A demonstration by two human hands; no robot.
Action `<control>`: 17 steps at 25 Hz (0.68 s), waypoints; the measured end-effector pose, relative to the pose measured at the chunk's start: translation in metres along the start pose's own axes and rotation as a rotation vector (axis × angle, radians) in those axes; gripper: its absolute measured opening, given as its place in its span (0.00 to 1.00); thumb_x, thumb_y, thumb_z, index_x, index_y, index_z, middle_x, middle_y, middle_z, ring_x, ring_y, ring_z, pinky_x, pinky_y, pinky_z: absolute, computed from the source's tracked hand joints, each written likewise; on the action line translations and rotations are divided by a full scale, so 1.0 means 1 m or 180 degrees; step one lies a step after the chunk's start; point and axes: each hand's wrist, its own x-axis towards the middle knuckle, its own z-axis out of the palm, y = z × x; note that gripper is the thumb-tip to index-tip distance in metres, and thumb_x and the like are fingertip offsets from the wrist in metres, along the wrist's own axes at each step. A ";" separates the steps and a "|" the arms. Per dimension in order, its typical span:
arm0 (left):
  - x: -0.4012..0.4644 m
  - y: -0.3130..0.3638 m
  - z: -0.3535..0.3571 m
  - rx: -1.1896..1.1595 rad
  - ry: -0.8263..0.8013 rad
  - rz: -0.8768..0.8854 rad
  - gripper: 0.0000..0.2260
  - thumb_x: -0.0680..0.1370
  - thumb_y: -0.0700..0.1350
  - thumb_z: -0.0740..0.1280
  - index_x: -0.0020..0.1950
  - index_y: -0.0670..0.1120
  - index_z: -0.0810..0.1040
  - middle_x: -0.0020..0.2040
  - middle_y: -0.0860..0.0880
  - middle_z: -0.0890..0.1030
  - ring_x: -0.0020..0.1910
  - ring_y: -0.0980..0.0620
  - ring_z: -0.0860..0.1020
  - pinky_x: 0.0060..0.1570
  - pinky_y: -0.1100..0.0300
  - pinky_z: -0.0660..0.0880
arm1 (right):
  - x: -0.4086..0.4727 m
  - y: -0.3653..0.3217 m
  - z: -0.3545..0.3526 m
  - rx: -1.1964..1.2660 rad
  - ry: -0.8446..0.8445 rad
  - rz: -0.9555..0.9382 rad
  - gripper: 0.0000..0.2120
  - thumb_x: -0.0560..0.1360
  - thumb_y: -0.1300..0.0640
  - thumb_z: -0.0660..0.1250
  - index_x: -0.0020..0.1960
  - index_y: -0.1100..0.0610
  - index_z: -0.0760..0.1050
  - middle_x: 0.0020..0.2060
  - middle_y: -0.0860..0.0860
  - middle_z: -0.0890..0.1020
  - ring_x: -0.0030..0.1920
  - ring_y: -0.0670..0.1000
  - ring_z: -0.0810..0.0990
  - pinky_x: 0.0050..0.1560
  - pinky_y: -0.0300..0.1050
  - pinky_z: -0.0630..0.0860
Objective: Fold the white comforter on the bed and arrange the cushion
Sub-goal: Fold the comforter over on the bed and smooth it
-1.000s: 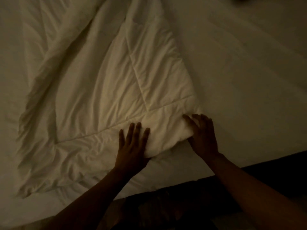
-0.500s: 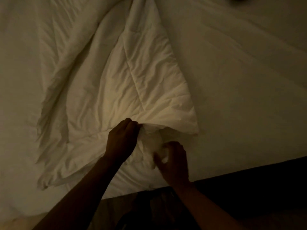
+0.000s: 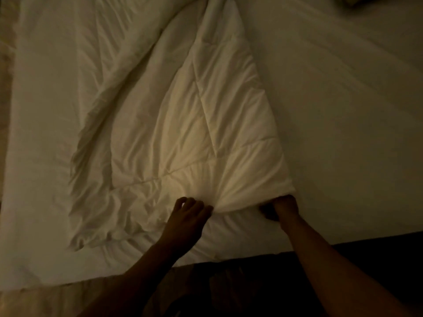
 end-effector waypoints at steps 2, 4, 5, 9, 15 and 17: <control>-0.003 -0.006 0.016 -0.0151 -0.0657 -0.0429 0.15 0.76 0.54 0.65 0.60 0.51 0.78 0.53 0.50 0.79 0.53 0.45 0.78 0.61 0.47 0.66 | -0.002 0.004 -0.013 -0.0667 0.0401 -0.0067 0.10 0.76 0.57 0.68 0.39 0.63 0.77 0.41 0.61 0.82 0.39 0.60 0.80 0.45 0.52 0.80; -0.003 -0.007 0.017 -0.0254 -0.0896 -0.0756 0.23 0.73 0.60 0.67 0.64 0.50 0.75 0.59 0.48 0.75 0.59 0.45 0.75 0.63 0.46 0.67 | -0.006 0.013 -0.026 -0.0821 0.1345 -0.0984 0.18 0.71 0.58 0.73 0.58 0.63 0.75 0.55 0.63 0.79 0.52 0.62 0.78 0.54 0.50 0.75; -0.004 -0.007 0.018 -0.0173 -0.0862 -0.0836 0.28 0.70 0.60 0.70 0.65 0.48 0.73 0.61 0.46 0.74 0.60 0.43 0.75 0.63 0.44 0.68 | -0.009 0.017 -0.033 -0.1103 0.1668 -0.1631 0.32 0.68 0.56 0.76 0.69 0.60 0.69 0.61 0.62 0.74 0.59 0.61 0.74 0.58 0.50 0.72; -0.027 -0.026 0.014 0.0497 -0.0918 -0.1741 0.42 0.65 0.48 0.76 0.77 0.50 0.64 0.74 0.38 0.67 0.72 0.34 0.65 0.71 0.31 0.51 | -0.032 -0.016 -0.024 -0.2025 0.1110 -0.3393 0.24 0.75 0.47 0.69 0.70 0.39 0.69 0.67 0.49 0.73 0.65 0.51 0.74 0.67 0.52 0.73; -0.087 -0.074 0.008 0.0516 -0.1159 -0.2449 0.48 0.68 0.35 0.71 0.81 0.51 0.49 0.76 0.36 0.64 0.71 0.29 0.66 0.65 0.30 0.64 | -0.003 0.018 -0.044 -0.3190 0.0818 -0.3569 0.48 0.63 0.78 0.59 0.72 0.38 0.65 0.59 0.52 0.69 0.55 0.54 0.69 0.59 0.49 0.75; -0.104 -0.073 0.012 0.0465 -0.1392 -0.2356 0.38 0.73 0.33 0.64 0.80 0.46 0.52 0.74 0.34 0.66 0.66 0.27 0.70 0.61 0.30 0.68 | 0.003 0.020 -0.037 -0.3214 0.0860 -0.3370 0.46 0.63 0.77 0.61 0.71 0.38 0.66 0.56 0.52 0.70 0.52 0.54 0.69 0.56 0.52 0.77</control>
